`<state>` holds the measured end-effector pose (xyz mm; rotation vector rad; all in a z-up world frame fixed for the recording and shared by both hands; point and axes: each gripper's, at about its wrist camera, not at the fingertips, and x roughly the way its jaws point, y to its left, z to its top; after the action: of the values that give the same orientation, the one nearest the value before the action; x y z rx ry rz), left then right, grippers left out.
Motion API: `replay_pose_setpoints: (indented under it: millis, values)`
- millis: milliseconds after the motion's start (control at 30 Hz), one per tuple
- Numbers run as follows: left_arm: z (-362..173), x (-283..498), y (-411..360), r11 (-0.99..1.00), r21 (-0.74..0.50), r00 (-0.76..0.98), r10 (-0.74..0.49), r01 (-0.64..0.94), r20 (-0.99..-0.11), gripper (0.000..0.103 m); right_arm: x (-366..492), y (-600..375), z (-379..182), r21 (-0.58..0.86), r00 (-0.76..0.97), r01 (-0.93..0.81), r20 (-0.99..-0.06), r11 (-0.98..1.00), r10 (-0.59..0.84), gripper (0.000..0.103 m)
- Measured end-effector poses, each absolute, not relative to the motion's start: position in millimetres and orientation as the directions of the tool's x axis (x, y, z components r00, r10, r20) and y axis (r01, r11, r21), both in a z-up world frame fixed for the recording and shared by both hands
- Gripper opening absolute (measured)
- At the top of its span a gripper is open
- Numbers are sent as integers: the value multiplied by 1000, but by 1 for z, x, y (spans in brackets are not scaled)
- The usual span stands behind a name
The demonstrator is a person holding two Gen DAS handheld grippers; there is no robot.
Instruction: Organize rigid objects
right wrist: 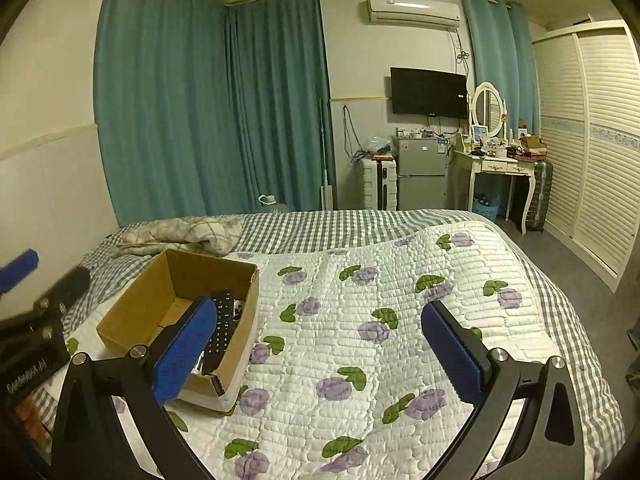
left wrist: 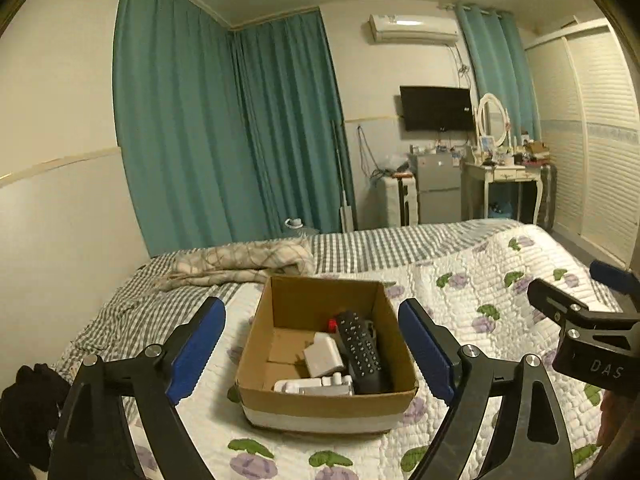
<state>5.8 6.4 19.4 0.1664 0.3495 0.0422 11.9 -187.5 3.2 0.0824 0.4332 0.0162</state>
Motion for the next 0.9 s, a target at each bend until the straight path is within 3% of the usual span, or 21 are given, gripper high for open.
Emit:
replay_pose_setpoints:
  millis: [900]
  values:
    - [12, 2, 11, 986, 160, 930, 94, -39, -355, 91, 14, -175, -2, 70, 901, -15, -432, 997, 44, 103]
